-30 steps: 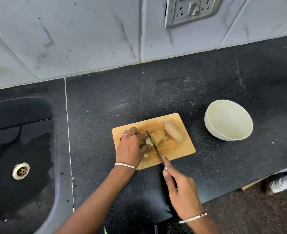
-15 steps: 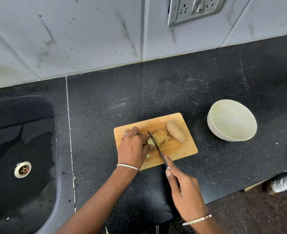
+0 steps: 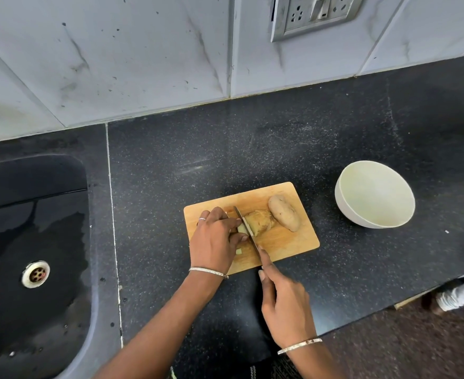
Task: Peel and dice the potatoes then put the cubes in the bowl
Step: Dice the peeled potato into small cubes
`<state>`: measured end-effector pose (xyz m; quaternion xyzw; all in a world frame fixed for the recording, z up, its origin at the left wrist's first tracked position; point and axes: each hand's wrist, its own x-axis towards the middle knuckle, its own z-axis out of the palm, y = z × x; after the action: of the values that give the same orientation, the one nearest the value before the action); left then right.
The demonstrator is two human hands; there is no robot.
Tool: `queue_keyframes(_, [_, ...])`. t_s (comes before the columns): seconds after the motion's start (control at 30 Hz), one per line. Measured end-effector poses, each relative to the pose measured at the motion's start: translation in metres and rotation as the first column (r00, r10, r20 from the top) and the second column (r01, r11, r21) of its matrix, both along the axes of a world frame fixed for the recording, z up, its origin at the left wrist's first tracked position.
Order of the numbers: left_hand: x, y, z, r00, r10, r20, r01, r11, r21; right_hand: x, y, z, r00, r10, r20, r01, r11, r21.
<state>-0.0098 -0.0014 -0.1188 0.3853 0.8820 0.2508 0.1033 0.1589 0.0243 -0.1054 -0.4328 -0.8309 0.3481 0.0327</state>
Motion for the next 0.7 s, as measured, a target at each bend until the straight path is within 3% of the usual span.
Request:
queue_keyframes(0.43, [-0.006, -0.004, -0.002, 0.997, -0.022, 0.078, 0.014, 0.995, 0.101, 0.023, 0.010, 0.001, 0.982, -0.031, -0.188, 0.029, 0.999, -0.014])
queue_keyframes(0.7, [-0.006, -0.004, -0.001, 0.998, -0.018, 0.057, 0.014, 0.998, 0.054, 0.016, 0.002, 0.004, 0.988, 0.003, -0.152, -0.007, 1.000, -0.025])
